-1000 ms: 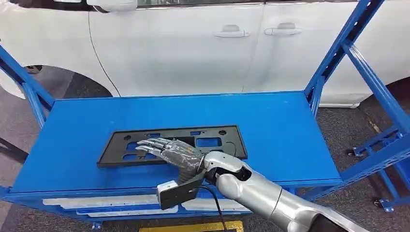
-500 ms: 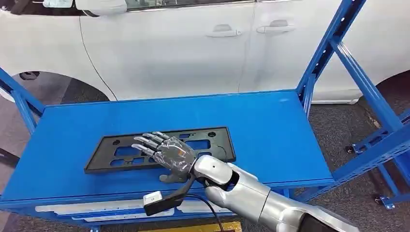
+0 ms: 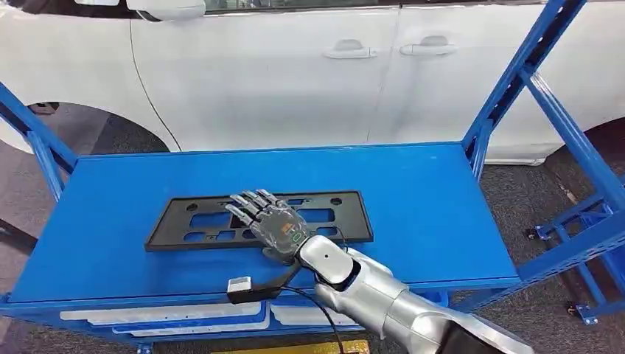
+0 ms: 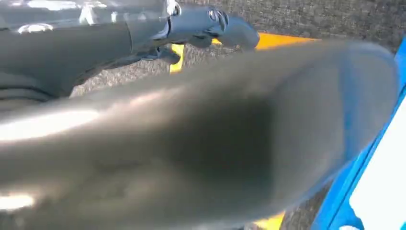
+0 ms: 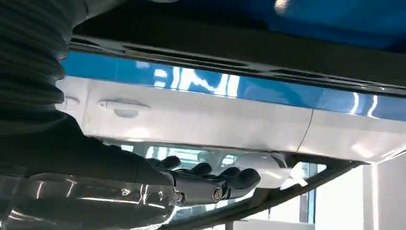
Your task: Take the parts from the cabinet and place them on the table.
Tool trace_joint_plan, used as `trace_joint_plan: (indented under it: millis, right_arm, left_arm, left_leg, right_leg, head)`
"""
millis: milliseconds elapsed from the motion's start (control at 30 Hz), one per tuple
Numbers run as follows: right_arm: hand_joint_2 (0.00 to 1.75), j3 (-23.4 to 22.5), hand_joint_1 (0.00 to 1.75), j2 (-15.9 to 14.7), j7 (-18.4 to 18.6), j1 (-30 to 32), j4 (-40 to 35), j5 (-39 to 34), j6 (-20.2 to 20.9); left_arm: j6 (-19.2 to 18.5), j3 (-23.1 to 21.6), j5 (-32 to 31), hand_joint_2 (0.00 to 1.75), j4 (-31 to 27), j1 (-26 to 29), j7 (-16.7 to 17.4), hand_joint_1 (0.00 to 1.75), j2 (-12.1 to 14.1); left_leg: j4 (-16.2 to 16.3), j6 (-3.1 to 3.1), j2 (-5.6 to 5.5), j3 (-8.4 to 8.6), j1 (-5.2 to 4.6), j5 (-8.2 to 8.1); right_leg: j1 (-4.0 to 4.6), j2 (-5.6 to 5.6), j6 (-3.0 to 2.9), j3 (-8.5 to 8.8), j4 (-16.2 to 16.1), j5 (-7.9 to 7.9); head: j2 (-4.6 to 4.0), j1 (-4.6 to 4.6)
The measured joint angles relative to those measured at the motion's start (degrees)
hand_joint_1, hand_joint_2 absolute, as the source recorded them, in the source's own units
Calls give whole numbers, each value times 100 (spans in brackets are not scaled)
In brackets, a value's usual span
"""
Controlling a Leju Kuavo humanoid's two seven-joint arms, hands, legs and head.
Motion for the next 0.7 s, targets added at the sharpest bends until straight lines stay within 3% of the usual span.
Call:
trace_joint_plan:
  millis: [33, 67, 167, 233, 267, 333, 367, 400, 433, 467, 500, 533, 567, 667, 700]
  right_arm:
    - [175, -2, 0, 4, 27, -4, 43, 30, -20]
    - [175, -2, 0, 15, 37, -5, 80, 56, -25]
    - [175, -11, 0, 20, 46, 3, 178, 109, -12]
    - [175, -42, 0, 37, 57, -7, 224, 137, -9]
    - [175, -59, 0, 53, 63, -15, 239, 156, -9]
    - [175, -68, 0, 59, 90, -8, 274, 192, -9]
    - [175, -74, 0, 59, 94, 4, 301, 209, -9]
    - [175, -81, 0, 59, 97, 13, 320, 211, -9]
    - [175, -87, 3, 59, 112, 16, 338, 233, -12]
    - [175, -94, 3, 61, 140, 14, 353, 268, -12]
    - [175, -105, 159, 68, 162, 12, 368, 310, -3]
    - [175, -114, 175, 74, 182, 10, 386, 323, 26]
    - [175, -127, 175, 81, 195, 2, 419, 334, 54]
    - [175, -175, 175, 96, 210, -4, 526, 340, 150]
    - [175, -188, 175, 98, 208, -10, 546, 329, 181]
  left_arm:
    - [-4, -17, 0, 0, 0, -4, 0, 0, 0]
    - [-18, -30, 0, 0, 0, -8, -4, 0, 2]
    - [-26, -70, 4, 0, 0, -1, -13, 0, 11]
    - [-39, -81, 7, 0, 2, -1, -15, 0, 17]
    - [-44, -90, 11, 0, 2, -4, -17, 0, 17]
    - [-44, -105, 22, 0, 2, -5, -22, 0, 22]
    - [-44, -111, 26, 0, 2, 9, -22, 0, 22]
    - [-44, -114, 42, 0, 2, 19, -22, 0, 22]
    - [-44, -114, 46, 0, 2, 19, -22, 0, 22]
    - [-44, -114, 50, 0, 2, 12, -24, 0, 24]
    - [-44, -116, 55, 0, 2, 7, -33, 0, 26]
    - [-44, -116, 57, 0, 4, 5, -37, 0, 35]
    - [-44, -120, 57, 0, 4, 1, -42, 0, 35]
    - [-46, -129, 59, 0, 4, -2, -57, 0, 42]
    - [-46, -131, 57, 0, 4, 2, -59, 0, 42]
  left_leg:
    - [35, -30, -3, 4, 1, -32]
    - [61, -70, -2, -28, -35, -48]
    - [31, -165, 0, -23, -9, -35]
    - [134, -232, 5, -49, 4, -146]
    - [427, -260, 7, -178, 7, -335]
    - [1338, -305, 7, -610, 17, -746]
    - [1711, -319, 7, -796, 19, -848]
    - [1827, -326, 7, -870, 20, -811]
    - [1679, -324, 7, -820, 21, -658]
    - [1279, -315, 8, -648, 22, -406]
    - [701, -295, 9, -372, 25, -110]
    - [232, -270, 9, -144, 25, 79]
    - [89, -239, 3, -62, -2, -11]
    - [64, -129, -10, -90, -35, -7]
    - [22, -81, -9, -75, -3, 21]
  right_leg:
    - [8, -8, -46, 276, -588, 112]
    - [55, -14, -64, 279, -616, 99]
    - [69, 10, -143, 260, -609, 104]
    - [15, -2, -204, 303, -682, 142]
    - [10, -7, -238, 304, -684, 140]
    - [20, -11, -252, 302, -683, 135]
    - [21, -10, -253, 301, -681, 134]
    - [21, -8, -253, 304, -679, 134]
    - [21, -4, -251, 308, -677, 130]
    - [21, 0, -246, 316, -671, 126]
    - [20, 2, -230, 337, -669, 111]
    - [21, 4, -210, 356, -669, 97]
    - [62, 5, -184, 348, -662, 88]
    - [44, 8, -89, 319, -672, 115]
    - [60, 10, -51, 326, -672, 110]
  head:
    - [0, 0]
    - [0, -7]
    - [0, -4]
    - [0, -9]
    - [2, -31]
    - [0, -26]
    - [2, -28]
    - [0, -26]
    - [0, -28]
    - [2, -28]
    - [0, -28]
    - [0, -26]
    - [0, -24]
    - [0, -20]
    - [0, -22]
